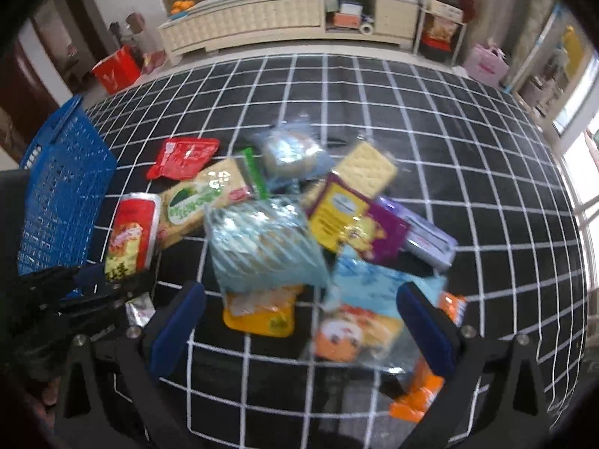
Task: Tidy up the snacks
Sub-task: 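Grasp the light-blue striped bread bag with the right tool and lift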
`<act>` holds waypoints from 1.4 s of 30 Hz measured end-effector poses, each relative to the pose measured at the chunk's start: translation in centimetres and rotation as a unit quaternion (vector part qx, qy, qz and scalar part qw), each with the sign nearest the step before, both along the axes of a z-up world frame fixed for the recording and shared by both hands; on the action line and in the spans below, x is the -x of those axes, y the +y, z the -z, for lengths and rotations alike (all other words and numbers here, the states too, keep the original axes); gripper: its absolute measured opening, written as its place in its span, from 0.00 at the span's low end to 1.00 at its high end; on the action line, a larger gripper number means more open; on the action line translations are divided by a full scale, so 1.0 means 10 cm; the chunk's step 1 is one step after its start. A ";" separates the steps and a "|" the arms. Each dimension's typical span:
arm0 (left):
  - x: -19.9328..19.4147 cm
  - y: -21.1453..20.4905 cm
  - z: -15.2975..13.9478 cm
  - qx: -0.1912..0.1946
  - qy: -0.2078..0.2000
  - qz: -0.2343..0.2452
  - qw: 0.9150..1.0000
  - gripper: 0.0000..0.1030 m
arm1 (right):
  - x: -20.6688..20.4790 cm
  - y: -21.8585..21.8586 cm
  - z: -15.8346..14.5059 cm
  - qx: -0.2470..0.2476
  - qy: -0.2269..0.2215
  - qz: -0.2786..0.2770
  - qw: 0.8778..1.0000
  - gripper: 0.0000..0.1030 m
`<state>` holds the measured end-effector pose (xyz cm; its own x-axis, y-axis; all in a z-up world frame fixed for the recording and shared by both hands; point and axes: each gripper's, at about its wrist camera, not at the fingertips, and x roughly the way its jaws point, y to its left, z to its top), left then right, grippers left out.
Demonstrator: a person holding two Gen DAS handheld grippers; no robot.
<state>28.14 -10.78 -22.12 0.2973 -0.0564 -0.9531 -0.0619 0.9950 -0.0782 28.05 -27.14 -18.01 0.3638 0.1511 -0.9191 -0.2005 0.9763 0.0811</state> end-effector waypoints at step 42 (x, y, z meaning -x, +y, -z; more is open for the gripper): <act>0.36 0.33 -1.20 0.003 -0.123 0.018 0.992 0.37 | 0.42 0.19 -0.94 -0.069 -0.051 -0.006 0.996 0.66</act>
